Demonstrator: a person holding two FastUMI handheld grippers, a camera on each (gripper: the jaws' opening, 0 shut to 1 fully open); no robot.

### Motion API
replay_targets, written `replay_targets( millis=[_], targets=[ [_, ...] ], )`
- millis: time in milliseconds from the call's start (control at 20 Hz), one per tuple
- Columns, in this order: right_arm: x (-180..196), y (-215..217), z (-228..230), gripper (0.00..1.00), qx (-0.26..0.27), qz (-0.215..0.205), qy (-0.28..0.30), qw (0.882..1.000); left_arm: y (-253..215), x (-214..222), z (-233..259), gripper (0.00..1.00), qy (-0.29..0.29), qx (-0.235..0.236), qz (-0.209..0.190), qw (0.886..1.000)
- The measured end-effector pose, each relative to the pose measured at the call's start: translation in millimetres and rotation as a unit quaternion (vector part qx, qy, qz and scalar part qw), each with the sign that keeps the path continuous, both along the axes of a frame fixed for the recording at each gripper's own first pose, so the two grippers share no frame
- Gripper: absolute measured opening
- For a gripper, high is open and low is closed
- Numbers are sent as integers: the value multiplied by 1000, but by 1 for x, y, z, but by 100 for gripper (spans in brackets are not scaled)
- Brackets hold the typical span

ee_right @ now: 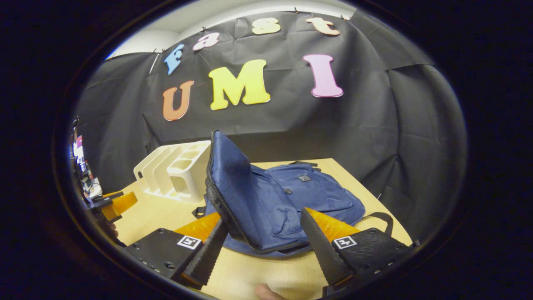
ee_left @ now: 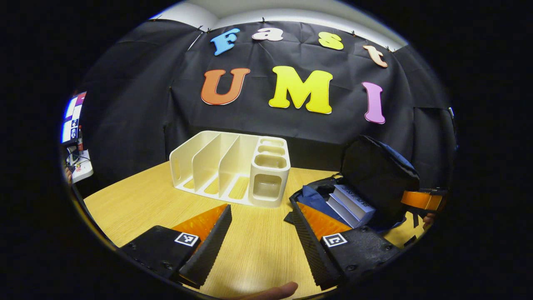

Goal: Open the schoolbag, grab two books from the bookshelf and put them into the schoolbag.

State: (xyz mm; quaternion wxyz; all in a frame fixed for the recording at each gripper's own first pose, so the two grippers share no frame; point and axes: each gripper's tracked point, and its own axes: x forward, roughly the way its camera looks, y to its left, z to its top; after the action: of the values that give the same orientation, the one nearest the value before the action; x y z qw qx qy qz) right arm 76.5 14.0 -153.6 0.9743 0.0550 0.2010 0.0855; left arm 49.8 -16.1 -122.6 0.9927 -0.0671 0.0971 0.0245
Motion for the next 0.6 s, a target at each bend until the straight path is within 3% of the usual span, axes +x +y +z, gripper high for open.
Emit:
replay_targets(
  millis=[300, 600],
  targets=[
    [-29, -9, 32, 98, -10, -8, -52, 999, 0, -29, 23, 98, -31, 30, -6, 999],
    [-71, -26, 66, 99, -2, -26, -111, 993, -5, -46, 56, 97, -48, 8, -13, 999]
  ],
)
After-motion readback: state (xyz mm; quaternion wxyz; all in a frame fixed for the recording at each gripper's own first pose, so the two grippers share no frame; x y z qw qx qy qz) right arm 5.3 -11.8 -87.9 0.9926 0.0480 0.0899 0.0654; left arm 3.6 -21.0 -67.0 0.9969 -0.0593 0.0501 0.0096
